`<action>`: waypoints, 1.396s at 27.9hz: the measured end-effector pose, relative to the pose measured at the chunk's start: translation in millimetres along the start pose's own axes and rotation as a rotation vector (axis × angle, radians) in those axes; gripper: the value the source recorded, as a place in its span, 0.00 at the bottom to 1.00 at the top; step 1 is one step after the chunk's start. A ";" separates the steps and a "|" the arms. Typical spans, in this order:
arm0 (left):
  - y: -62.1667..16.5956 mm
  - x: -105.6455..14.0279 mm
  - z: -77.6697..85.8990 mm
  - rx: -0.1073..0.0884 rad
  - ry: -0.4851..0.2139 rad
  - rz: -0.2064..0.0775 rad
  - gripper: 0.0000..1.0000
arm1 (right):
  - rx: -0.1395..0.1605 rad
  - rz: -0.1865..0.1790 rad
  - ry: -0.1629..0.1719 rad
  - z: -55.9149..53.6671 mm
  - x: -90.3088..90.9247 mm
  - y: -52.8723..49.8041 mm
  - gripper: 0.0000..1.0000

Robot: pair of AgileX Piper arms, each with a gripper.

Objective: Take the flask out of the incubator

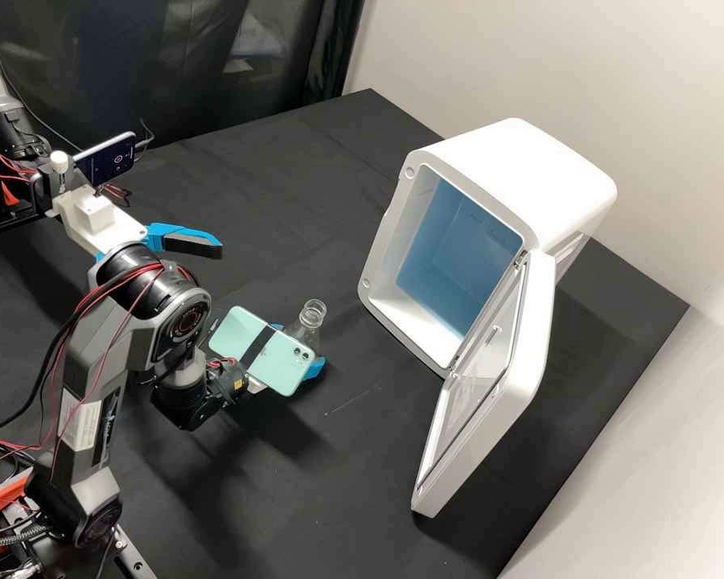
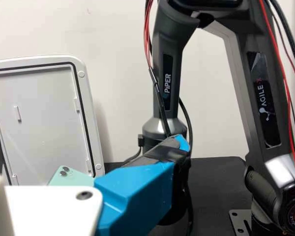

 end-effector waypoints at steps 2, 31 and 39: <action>1.0 -0.3 0.1 0.000 0.000 0.003 1.00 | -0.007 -0.004 0.013 1.0 -4.0 -2.6 0.00; 0.6 -1.2 0.0 0.000 0.000 0.001 1.00 | -0.009 0.043 -0.012 23.2 -4.6 3.4 1.00; -6.3 -8.2 -2.4 -0.003 0.009 0.003 1.00 | -0.006 0.042 -0.019 24.6 -6.8 3.4 1.00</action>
